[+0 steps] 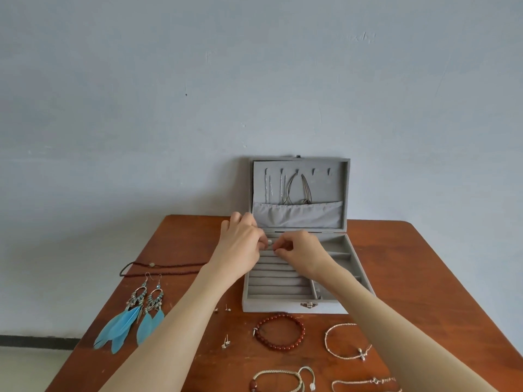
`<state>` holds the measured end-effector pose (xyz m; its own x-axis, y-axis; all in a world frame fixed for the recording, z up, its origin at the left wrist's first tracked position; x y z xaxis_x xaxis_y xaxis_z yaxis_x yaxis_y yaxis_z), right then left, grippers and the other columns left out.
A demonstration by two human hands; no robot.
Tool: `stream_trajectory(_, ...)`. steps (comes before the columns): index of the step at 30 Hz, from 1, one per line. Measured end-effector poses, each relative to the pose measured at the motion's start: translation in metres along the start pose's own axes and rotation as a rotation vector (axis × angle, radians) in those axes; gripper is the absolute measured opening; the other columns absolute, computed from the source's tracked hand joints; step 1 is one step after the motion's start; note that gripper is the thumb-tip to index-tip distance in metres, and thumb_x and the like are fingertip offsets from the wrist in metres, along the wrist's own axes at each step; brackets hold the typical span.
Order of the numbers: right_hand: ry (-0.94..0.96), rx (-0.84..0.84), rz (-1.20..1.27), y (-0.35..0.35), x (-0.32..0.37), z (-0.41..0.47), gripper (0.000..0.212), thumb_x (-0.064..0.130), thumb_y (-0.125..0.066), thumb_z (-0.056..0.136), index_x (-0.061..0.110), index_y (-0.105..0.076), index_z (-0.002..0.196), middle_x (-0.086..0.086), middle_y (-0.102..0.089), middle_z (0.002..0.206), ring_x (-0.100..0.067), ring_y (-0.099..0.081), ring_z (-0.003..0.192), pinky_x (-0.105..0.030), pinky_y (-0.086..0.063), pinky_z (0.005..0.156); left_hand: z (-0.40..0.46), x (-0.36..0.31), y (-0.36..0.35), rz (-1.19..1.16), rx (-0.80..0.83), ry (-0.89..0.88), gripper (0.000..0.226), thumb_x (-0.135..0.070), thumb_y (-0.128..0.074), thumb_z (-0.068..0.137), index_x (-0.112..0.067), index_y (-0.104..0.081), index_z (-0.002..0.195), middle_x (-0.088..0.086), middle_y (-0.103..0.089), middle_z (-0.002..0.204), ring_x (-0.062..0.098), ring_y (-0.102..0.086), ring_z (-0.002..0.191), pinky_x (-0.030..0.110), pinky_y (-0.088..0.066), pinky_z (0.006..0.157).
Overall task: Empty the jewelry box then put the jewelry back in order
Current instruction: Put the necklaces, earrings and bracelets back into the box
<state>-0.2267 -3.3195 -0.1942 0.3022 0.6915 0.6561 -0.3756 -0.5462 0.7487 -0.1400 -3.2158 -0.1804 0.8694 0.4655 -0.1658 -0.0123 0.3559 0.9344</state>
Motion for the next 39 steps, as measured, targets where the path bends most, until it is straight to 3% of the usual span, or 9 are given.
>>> stream_trajectory(9, -0.083, 0.083, 0.09, -0.005, -0.003, 0.022, 0.017, 0.011, -0.064, 0.081, 0.01, -0.073, 0.096, -0.006, -0.071, 0.096, -0.008, -0.055, 0.082, -0.018, -0.039, 0.07, 0.009, 0.002, -0.009, 0.079, 0.077, 0.085, 0.02, -0.018, -0.052, 0.091, -0.026, -0.066, 0.102, 0.002, -0.042, 0.11, 0.024, -0.032, 0.106, 0.034, -0.029, 0.084)
stream_trajectory(14, -0.086, 0.083, 0.071, -0.007, -0.005, 0.026, 0.017, 0.009, -0.06, 0.082, 0.011, -0.074, 0.093, 0.0, -0.067, 0.083, 0.0, -0.048, 0.061, -0.009, -0.035, 0.052, 0.009, 0.0, -0.013, 0.067, 0.082, 0.11, 0.021, -0.017, -0.052, 0.09, -0.028, -0.067, 0.101, 0.001, -0.041, 0.107, 0.024, -0.032, 0.103, 0.032, -0.025, 0.08)
stream_trajectory(20, -0.071, 0.044, -0.003, -0.009, -0.004, 0.026, 0.017, 0.012, -0.063, 0.082, 0.012, -0.073, 0.096, -0.007, -0.071, 0.1, -0.017, -0.06, 0.098, -0.021, -0.042, 0.075, 0.01, 0.008, -0.016, -0.111, 0.15, 0.285, 0.016, -0.028, -0.053, 0.092, -0.034, -0.066, 0.098, -0.001, -0.036, 0.094, 0.019, -0.027, 0.093, 0.031, -0.024, 0.078)
stream_trajectory(26, -0.084, 0.053, -0.059, -0.01, -0.005, 0.025, 0.018, 0.017, -0.062, 0.083, 0.014, -0.072, 0.098, -0.007, -0.07, 0.102, -0.022, -0.059, 0.101, -0.032, -0.048, 0.087, 0.012, 0.012, -0.021, -0.242, 0.163, 0.351, 0.013, -0.031, -0.055, 0.091, -0.035, -0.067, 0.094, -0.001, -0.036, 0.097, 0.017, -0.024, 0.093, 0.031, -0.024, 0.08)
stream_trajectory(34, -0.135, 0.068, -0.005, -0.009, -0.006, 0.026, 0.016, 0.017, -0.062, 0.082, 0.014, -0.073, 0.094, -0.008, -0.07, 0.101, -0.023, -0.059, 0.101, -0.03, -0.046, 0.083, 0.015, 0.013, -0.026, -0.218, 0.19, 0.329, 0.016, -0.032, -0.051, 0.093, -0.036, -0.064, 0.101, -0.002, -0.035, 0.098, 0.017, -0.024, 0.093, 0.032, -0.024, 0.079)
stream_trajectory(39, -0.123, 0.031, -0.025, -0.012, -0.008, 0.025, 0.016, 0.02, -0.061, 0.084, 0.015, -0.072, 0.094, -0.007, -0.07, 0.099, -0.024, -0.059, 0.1, -0.032, -0.048, 0.084, 0.013, 0.013, -0.031, -0.142, 0.098, 0.278, 0.017, -0.027, -0.05, 0.093, -0.036, -0.062, 0.1, -0.002, -0.036, 0.099, 0.016, -0.024, 0.091, 0.03, -0.023, 0.077)
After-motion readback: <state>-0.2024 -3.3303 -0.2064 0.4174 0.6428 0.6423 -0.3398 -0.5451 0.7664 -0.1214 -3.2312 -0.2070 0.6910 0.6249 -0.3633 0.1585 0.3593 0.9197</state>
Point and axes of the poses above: each hand's wrist, its own z-axis towards the middle knuckle, its own y-axis out of the back of the hand, x = y × z, the point moved 3 cm from there along z, towards the middle knuckle
